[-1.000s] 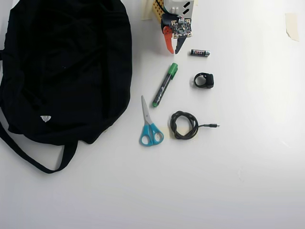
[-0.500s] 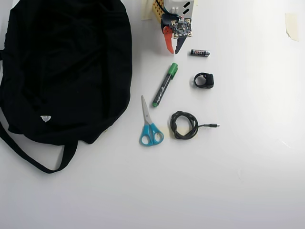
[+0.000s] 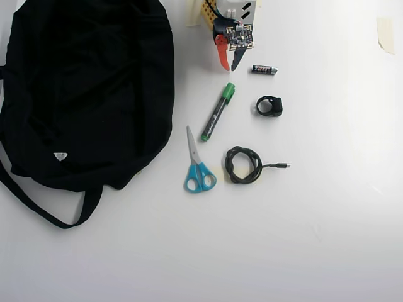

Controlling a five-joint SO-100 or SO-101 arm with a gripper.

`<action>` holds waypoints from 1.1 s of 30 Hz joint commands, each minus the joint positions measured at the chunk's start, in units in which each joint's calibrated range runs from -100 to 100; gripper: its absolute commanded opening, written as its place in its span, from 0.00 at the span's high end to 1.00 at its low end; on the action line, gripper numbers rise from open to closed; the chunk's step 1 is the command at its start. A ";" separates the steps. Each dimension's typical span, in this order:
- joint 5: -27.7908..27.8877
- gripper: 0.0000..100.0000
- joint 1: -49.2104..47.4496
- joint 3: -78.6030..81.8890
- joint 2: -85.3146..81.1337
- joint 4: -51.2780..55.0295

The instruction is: Put the green marker into the black bag

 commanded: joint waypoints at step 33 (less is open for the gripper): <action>-0.10 0.97 -4.00 -23.44 16.10 -17.48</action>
